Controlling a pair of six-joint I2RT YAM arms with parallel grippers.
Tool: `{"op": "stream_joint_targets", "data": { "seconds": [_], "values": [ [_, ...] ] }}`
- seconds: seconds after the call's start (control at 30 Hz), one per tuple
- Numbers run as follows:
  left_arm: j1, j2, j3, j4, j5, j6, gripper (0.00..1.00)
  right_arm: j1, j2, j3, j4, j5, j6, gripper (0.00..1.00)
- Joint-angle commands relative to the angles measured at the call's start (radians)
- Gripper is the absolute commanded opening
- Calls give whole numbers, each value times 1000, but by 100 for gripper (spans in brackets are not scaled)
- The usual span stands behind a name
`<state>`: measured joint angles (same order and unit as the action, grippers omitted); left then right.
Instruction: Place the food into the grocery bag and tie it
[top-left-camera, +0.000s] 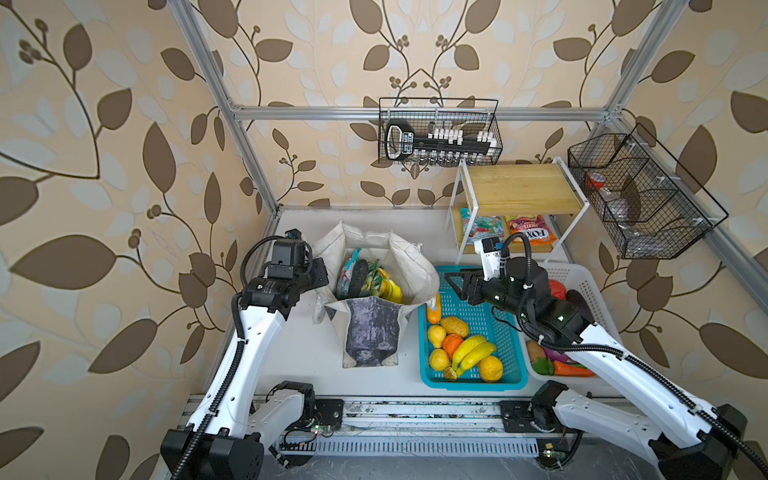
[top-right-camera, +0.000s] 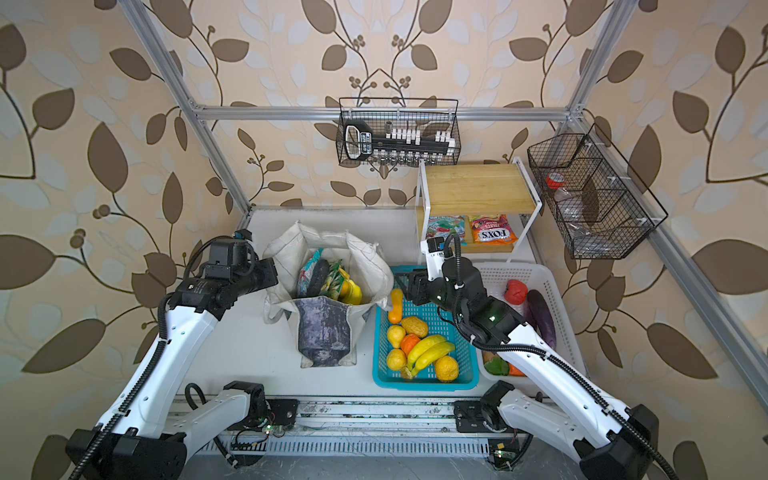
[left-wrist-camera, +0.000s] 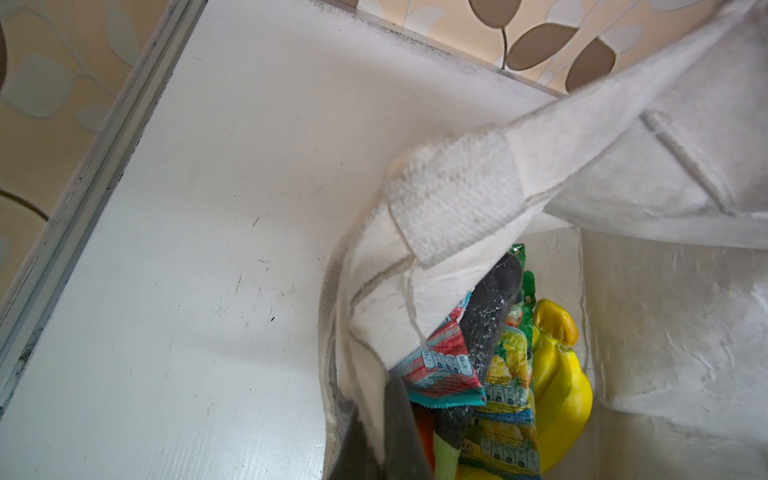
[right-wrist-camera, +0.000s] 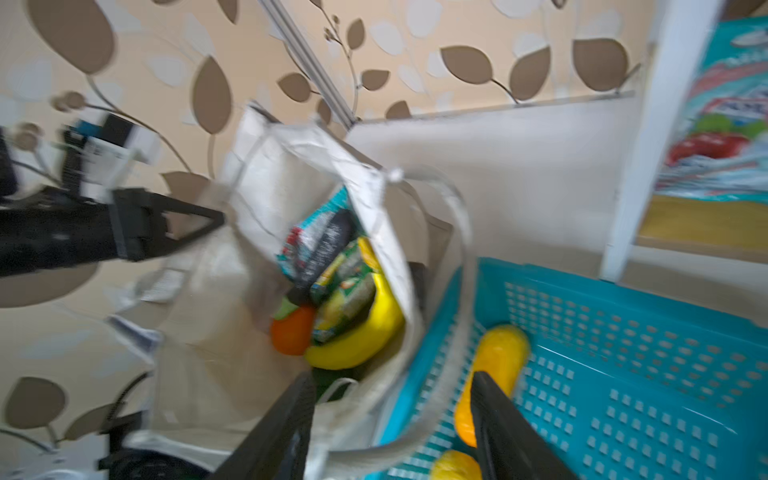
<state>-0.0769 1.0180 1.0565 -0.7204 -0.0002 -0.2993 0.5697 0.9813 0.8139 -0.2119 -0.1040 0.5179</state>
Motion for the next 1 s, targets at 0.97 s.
{"op": "stream_joint_targets", "data": {
  "seconds": [0.97],
  "values": [
    [5, -25, -27, 73, 66, 56, 0, 46, 480, -174, 549, -296, 281, 53]
  ]
}}
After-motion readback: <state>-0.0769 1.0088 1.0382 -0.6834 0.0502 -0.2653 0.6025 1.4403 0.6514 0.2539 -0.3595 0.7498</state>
